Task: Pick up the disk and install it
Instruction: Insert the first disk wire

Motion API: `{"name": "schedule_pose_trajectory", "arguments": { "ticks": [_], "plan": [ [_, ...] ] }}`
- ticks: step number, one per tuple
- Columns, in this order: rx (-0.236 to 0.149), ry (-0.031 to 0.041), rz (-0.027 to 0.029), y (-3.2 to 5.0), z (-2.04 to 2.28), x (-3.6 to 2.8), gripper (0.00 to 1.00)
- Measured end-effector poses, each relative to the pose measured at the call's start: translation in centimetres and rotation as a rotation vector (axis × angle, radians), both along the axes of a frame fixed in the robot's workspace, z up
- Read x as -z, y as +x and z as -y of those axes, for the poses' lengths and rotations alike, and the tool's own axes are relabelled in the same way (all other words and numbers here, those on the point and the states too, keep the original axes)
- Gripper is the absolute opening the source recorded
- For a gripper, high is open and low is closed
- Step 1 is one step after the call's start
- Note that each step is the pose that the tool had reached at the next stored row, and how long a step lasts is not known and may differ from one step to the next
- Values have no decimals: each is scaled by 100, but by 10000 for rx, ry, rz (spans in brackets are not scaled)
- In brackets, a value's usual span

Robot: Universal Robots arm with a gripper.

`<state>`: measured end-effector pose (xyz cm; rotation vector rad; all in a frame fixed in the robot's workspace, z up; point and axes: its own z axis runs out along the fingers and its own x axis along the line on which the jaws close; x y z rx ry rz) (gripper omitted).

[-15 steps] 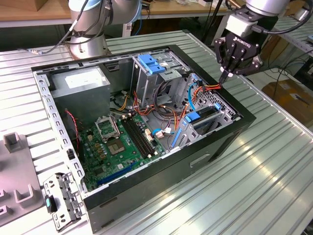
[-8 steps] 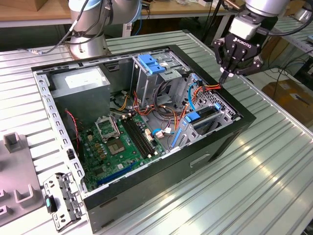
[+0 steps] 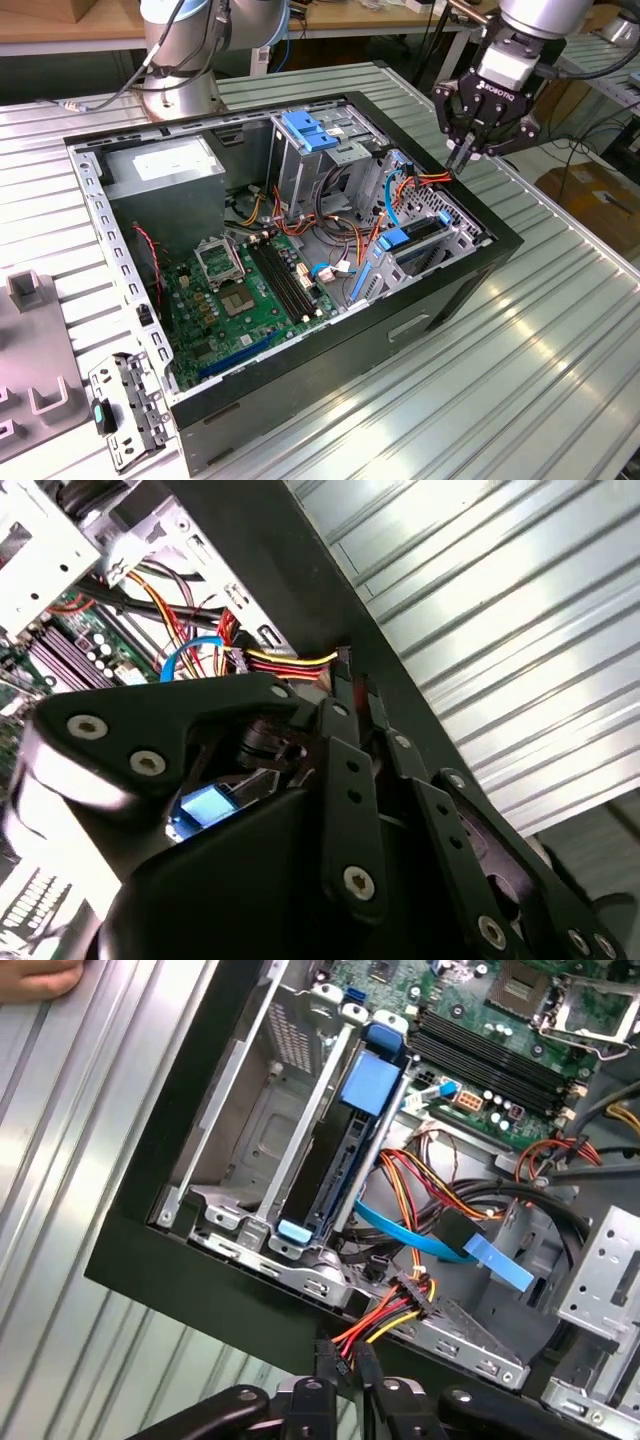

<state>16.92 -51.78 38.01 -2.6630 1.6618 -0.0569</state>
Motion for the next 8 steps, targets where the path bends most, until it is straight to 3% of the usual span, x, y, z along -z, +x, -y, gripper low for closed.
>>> {"name": "schedule_pose_trajectory", "arguments": {
  "ticks": [1,2,5,8],
  "plan": [
    [-208,1,0,0,0,6,19],
    [-371,1,0,0,0,10,25],
    [-1183,0,0,0,0,29,25],
    [-1755,0,1,0,0,43,25]
  ]
}}
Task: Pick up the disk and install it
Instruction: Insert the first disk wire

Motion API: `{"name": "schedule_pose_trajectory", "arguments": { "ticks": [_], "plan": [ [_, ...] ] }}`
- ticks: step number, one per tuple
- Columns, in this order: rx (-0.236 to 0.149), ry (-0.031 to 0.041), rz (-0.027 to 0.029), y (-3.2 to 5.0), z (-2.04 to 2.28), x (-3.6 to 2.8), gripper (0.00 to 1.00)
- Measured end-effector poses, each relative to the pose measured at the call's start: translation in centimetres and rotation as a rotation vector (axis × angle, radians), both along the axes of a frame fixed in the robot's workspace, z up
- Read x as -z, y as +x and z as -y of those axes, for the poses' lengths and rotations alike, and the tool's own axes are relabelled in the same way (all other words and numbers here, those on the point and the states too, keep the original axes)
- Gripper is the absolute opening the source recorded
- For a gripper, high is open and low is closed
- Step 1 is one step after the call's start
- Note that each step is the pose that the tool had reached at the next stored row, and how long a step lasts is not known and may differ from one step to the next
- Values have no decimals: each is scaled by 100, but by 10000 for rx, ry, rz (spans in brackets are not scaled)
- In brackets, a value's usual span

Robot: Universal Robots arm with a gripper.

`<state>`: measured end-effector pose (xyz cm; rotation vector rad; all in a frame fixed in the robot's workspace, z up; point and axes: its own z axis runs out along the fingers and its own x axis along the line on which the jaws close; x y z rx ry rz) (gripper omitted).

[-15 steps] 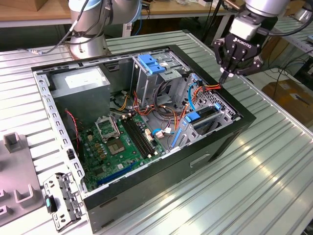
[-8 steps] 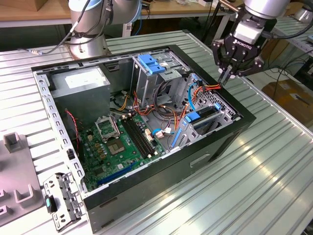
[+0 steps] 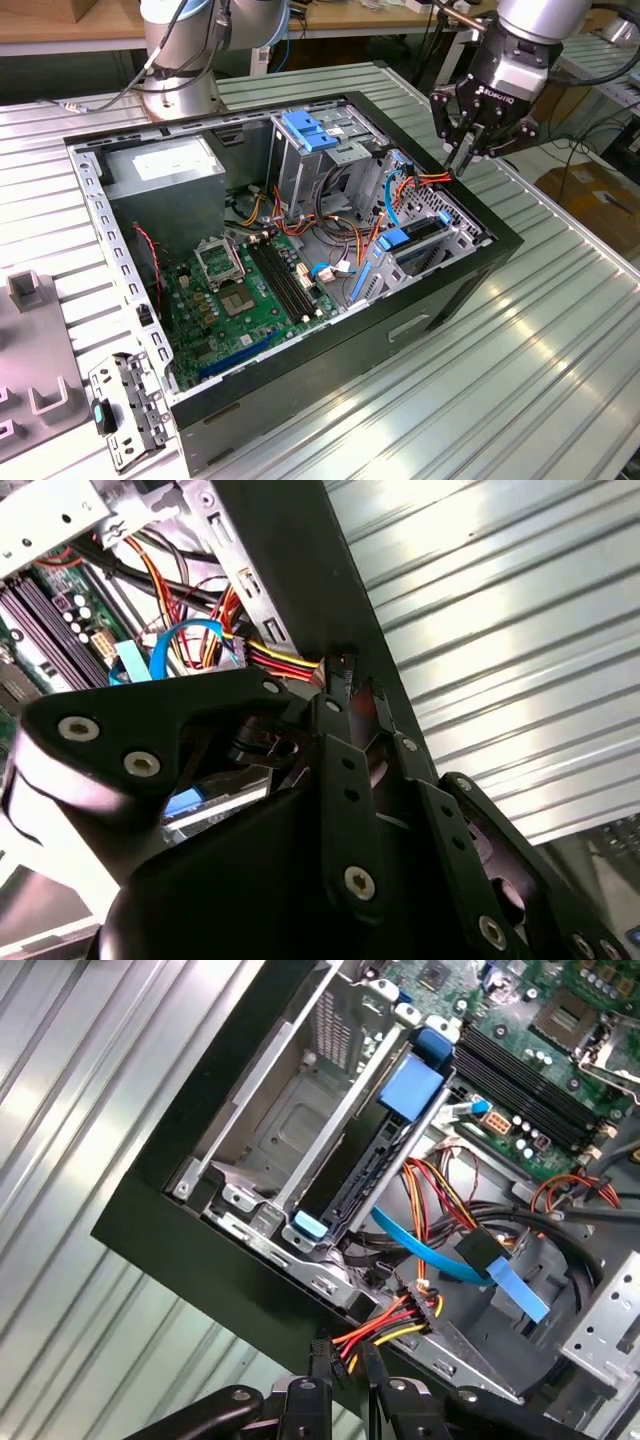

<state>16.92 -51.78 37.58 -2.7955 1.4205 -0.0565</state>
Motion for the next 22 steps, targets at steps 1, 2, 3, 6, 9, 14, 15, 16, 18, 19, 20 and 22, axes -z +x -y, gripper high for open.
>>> {"name": "schedule_pose_trajectory", "arguments": {
  "ticks": [1,2,3,6,9,14,15,16,18,19,20,22],
  "plan": [
    [-186,-2,3,0,0,2,27],
    [-362,-1,6,0,0,6,27],
    [-527,1,7,0,0,9,27],
    [-1175,0,8,0,0,26,33],
    [-1867,2,8,1,0,50,33],
    [-2672,0,14,3,0,91,33],
    [-2799,0,16,3,0,97,33],
    [-2907,-4,15,3,1,97,31],
    [-2965,-2,16,3,1,72,25],
    [-2967,0,16,3,1,42,18],
    [-2968,0,16,3,1,7,16],
    [-2969,3,17,3,1,2,16]
  ]
}}
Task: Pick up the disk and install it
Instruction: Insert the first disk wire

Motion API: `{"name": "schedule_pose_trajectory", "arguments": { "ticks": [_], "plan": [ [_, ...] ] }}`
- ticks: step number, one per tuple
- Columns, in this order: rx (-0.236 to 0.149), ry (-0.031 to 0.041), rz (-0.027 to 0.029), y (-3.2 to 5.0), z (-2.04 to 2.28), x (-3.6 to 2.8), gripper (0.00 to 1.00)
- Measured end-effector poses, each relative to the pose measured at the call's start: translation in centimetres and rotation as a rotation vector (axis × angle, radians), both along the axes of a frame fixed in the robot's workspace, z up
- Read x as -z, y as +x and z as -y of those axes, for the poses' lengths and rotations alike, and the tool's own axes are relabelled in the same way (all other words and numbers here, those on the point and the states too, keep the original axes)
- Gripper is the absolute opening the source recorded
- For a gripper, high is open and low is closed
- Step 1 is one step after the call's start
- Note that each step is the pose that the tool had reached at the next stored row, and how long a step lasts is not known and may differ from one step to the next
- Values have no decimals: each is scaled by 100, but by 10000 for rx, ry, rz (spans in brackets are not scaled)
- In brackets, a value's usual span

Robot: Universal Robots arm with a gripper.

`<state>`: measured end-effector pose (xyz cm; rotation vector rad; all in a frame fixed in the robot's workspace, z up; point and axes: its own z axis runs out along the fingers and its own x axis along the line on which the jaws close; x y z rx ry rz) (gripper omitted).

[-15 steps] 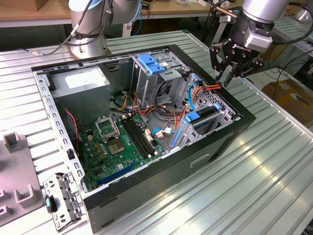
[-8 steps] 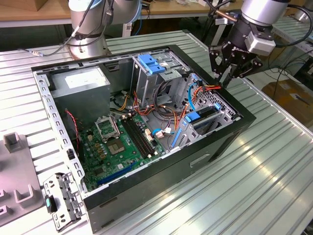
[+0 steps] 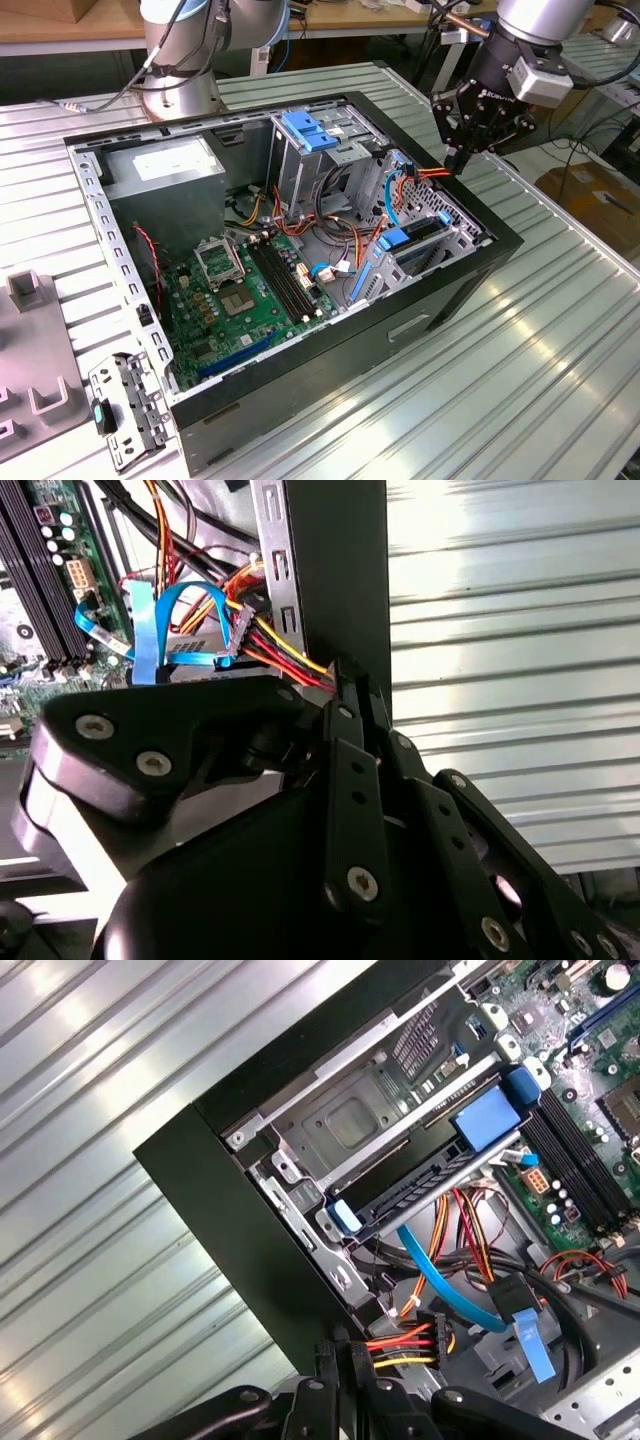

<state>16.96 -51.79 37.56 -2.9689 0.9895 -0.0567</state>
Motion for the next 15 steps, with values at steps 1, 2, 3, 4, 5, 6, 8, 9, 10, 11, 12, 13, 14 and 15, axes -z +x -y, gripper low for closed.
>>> {"name": "schedule_pose_trajectory", "arguments": {
  "ticks": [1,2,3,4,5,6,8,9,10,11,12,13,14,15],
  "plan": [
    [0,0,0,0,0,-1,16],
    [0,-1,0,0,0,-2,16],
    [0,-2,0,0,0,-4,16],
    [0,-3,0,0,0,-5,16],
    [0,-3,0,0,0,-17,16],
    [0,-3,0,0,0,-31,16],
    [0,-3,0,0,0,-32,16],
    [0,-2,0,0,0,-33,16],
    [0,-2,0,0,0,-34,16],
    [0,-2,0,0,0,-35,16],
    [0,-3,0,0,0,-37,16],
    [0,-3,0,0,0,-37,16],
    [0,-2,0,0,0,-39,16],
    [0,-2,0,0,0,-39,16]
  ]
}}
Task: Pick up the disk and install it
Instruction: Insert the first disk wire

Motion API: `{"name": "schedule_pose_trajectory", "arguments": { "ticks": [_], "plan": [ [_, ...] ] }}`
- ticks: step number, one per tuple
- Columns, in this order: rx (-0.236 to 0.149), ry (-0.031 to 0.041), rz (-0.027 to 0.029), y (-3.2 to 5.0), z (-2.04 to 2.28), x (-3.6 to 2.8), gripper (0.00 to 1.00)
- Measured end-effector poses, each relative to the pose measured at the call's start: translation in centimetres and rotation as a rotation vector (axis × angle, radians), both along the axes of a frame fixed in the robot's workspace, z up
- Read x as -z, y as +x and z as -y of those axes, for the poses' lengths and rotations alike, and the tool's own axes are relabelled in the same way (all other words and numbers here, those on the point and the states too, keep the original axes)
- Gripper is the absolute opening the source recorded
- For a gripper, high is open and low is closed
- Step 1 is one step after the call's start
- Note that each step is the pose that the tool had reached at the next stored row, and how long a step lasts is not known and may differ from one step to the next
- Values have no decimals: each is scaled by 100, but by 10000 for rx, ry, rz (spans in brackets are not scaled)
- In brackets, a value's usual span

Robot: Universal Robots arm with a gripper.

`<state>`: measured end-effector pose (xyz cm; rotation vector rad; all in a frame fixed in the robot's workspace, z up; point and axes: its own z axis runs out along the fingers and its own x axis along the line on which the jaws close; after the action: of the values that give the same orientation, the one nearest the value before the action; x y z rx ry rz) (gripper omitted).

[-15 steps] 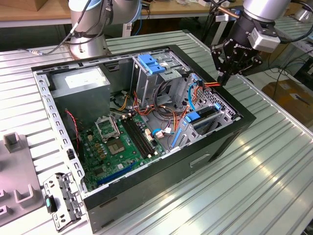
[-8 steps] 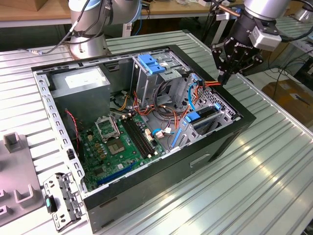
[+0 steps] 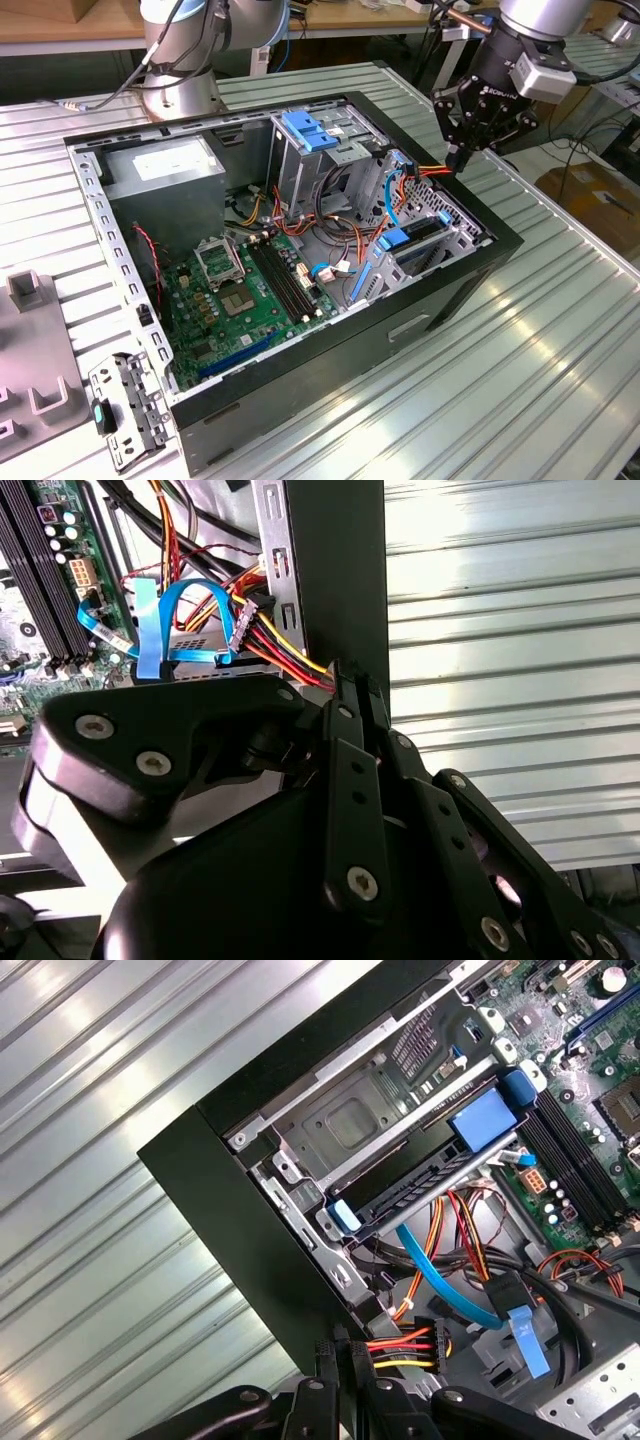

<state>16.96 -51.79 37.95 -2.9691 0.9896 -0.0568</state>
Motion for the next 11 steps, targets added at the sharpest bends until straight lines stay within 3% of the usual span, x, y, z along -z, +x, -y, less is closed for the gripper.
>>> {"name": "schedule_pose_trajectory", "arguments": {
  "ticks": [3,8,11],
  "plan": [
    [112,-2,0,0,0,-1,16],
    [879,0,0,0,0,0,16],
    [947,-1,0,0,0,0,16]
  ]
}}
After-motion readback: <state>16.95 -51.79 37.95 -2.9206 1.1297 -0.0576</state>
